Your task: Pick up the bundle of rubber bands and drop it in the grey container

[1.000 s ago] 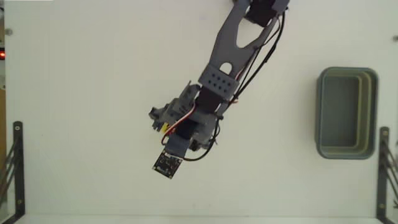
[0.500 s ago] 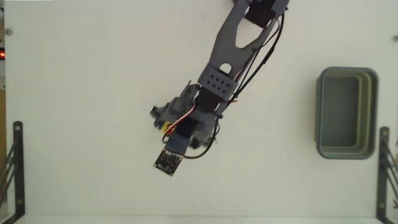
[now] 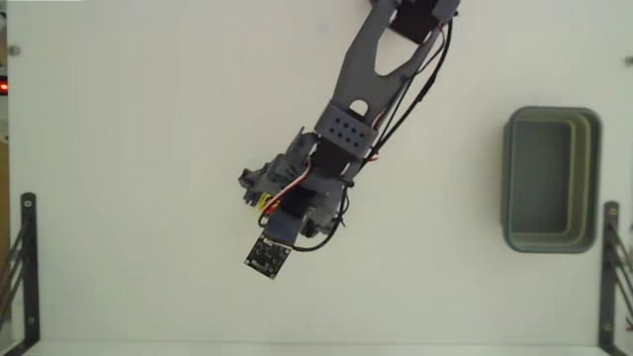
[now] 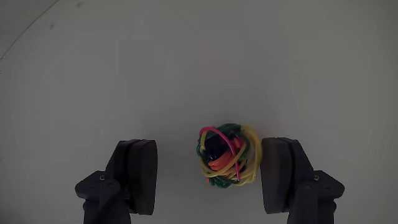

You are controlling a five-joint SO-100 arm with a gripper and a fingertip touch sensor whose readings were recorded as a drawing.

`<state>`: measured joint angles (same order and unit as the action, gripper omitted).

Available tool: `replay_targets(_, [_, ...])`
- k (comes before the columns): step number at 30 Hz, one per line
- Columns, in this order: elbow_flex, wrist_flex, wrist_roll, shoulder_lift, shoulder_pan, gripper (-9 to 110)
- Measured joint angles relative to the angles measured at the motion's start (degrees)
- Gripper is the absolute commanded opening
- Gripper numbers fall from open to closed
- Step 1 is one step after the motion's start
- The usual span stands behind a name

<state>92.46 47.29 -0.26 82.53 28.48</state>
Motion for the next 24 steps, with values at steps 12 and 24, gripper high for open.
replay_targets(12, [1.05,-0.97,0.0,0.0,0.0,110])
replay_targets(24, [1.05,-1.32,0.0,0.0,0.0,110])
